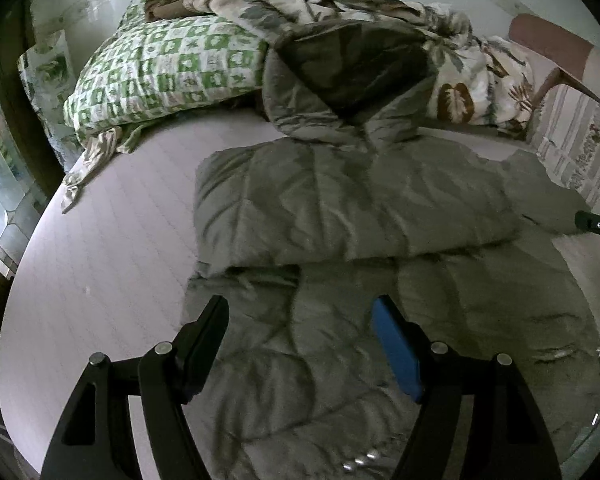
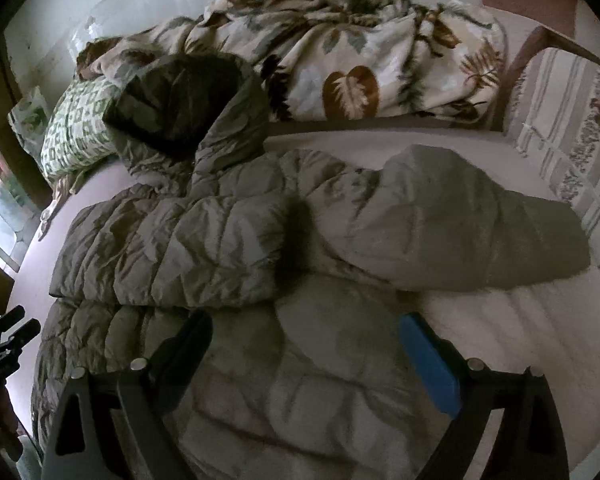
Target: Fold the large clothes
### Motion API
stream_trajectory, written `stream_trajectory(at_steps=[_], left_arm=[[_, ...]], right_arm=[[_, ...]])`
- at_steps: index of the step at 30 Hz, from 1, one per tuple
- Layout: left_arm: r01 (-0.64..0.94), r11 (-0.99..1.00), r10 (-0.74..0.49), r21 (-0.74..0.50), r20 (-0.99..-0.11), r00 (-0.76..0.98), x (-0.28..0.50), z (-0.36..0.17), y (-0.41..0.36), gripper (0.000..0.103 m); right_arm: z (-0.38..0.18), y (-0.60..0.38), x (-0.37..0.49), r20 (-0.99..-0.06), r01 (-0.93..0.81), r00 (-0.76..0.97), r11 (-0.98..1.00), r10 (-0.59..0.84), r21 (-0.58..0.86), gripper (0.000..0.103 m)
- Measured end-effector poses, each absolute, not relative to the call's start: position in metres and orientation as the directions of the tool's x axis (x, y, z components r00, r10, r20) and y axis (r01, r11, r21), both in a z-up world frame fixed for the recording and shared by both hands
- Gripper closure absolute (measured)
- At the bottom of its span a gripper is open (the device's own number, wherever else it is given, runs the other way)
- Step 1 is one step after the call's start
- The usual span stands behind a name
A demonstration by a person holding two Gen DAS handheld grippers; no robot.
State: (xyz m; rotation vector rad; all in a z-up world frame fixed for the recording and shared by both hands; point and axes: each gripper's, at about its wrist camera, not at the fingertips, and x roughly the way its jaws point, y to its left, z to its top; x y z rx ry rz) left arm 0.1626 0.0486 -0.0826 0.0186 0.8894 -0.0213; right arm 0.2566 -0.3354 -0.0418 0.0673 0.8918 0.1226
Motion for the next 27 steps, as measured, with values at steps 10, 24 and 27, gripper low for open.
stream_trajectory(at_steps=[10, 24, 27], left_arm=[[0.071, 0.997, -0.056, -0.014, -0.775, 0.63, 0.158, -0.074, 0.004, 0.028], [0.067, 0.998, -0.025, 0.02, -0.793, 0.609, 0.187, -0.09, -0.022, 0.028], [0.053, 0.998, -0.008, 0.03, -0.795, 0.606, 0.197, -0.096, -0.022, 0.028]], right_arm=[[-0.046, -0.406, 0.237, -0.77, 0.041, 0.638, 0.999, -0.014, 0.016, 0.006], [-0.073, -0.507, 0.257, -0.747, 0.209, 0.615, 0.966, -0.251, -0.153, 0.006], [-0.081, -0.526, 0.268, -0.754, 0.241, 0.599, 0.959, -0.268, -0.149, 0.006]])
